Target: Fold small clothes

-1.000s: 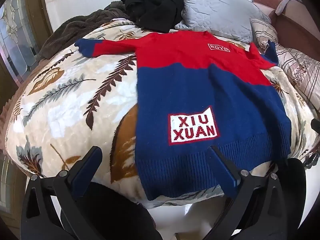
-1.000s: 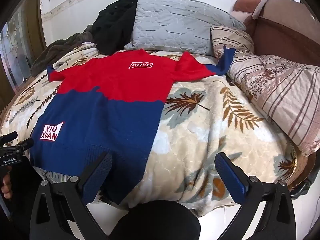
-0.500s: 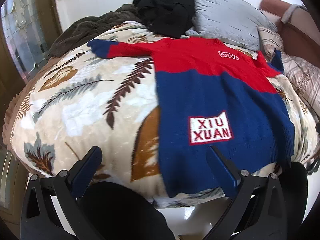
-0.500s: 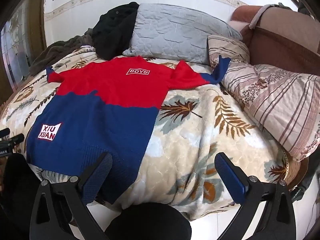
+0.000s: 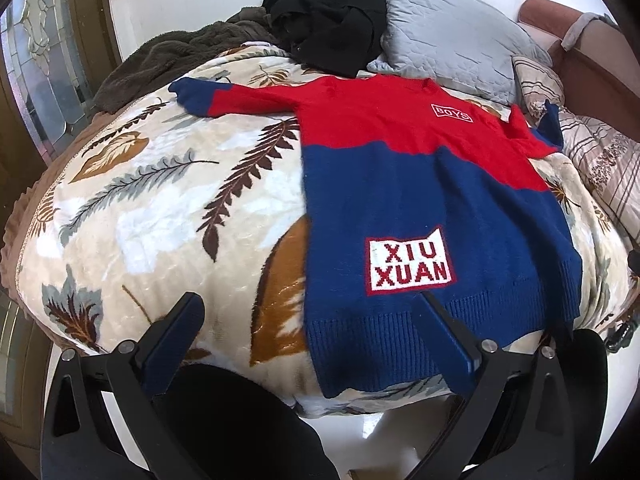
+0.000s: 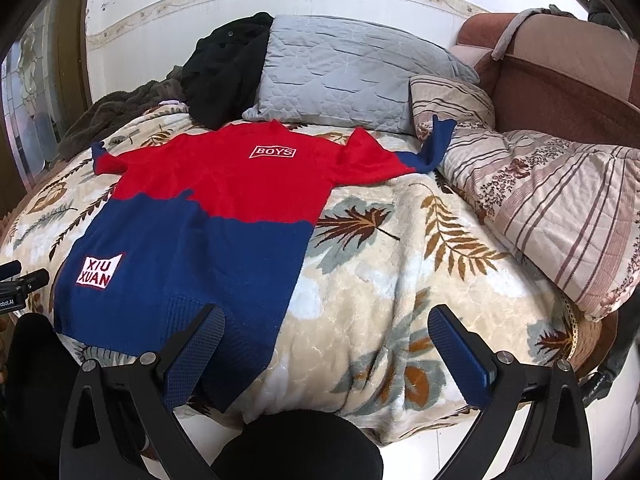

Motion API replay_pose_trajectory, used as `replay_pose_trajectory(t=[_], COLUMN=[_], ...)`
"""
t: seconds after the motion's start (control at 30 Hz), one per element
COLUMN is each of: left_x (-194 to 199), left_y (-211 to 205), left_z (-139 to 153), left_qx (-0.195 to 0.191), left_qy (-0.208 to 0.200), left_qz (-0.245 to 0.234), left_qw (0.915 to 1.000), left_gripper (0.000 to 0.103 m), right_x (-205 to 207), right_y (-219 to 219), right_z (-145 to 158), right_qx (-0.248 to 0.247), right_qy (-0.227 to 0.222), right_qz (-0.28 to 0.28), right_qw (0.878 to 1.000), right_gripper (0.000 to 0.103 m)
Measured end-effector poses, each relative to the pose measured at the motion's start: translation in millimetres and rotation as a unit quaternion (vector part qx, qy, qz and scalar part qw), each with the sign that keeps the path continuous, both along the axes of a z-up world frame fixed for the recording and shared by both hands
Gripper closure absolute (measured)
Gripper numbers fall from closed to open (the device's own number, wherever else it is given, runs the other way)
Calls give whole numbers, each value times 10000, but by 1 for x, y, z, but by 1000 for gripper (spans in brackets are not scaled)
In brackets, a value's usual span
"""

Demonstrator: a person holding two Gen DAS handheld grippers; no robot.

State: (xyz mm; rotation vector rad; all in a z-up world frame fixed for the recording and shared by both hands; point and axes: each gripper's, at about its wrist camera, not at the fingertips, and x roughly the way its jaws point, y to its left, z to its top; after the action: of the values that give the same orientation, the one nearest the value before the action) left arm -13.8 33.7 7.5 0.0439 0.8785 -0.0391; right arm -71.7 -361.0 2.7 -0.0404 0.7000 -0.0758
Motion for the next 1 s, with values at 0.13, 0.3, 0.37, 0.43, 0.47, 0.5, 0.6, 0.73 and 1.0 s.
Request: replay_pose_trajectory(t=[0.13, 0.3, 0.37, 0.43, 0.47, 0.5, 0.6, 0.73, 1.0], left_x=[0, 0, 1, 1, 1, 1, 3, 6, 13], left_y=[-1, -3, -3, -3, -3, -4, -4, -4, -5], left_z=[-1, -3, -4, -5, -5, -6, -7, -9, -12], left_qx=[1, 20, 8, -9, -3, 3, -7, -26, -27], left_qy=[1, 28, 52, 68, 74, 76, 92, 138, 180], left_qz=[-20, -49, -52, -65, -69, -73, -91, -102, -115], left_qw=[10000, 10000, 10000, 10000, 9999, 9999, 9999, 9998, 9998], left_gripper=[0, 0, 0, 0, 0, 0, 0, 0, 0], right_x=[-1, -1, -1, 0, -1, -1, 0, 4, 14], right_y=[-2, -3, -3, -4, -4, -5, -6, -7, -2], right_z=[-1, -1, -1, -2, -2, -3, -5, -6, -7], right_qx=[27, 42, 48, 69, 79, 89, 105, 141, 156], right_qy=[-10, -3, 2, 15, 14, 19, 46, 82, 121], right_qz=[-27, -12, -23, -38, -39, -42, -48, -24, 77], right_qw=[10000, 10000, 10000, 10000, 10000, 9999, 9999, 9999, 9998], right_gripper=[1, 1, 1, 1, 1, 1, 1, 1, 2])
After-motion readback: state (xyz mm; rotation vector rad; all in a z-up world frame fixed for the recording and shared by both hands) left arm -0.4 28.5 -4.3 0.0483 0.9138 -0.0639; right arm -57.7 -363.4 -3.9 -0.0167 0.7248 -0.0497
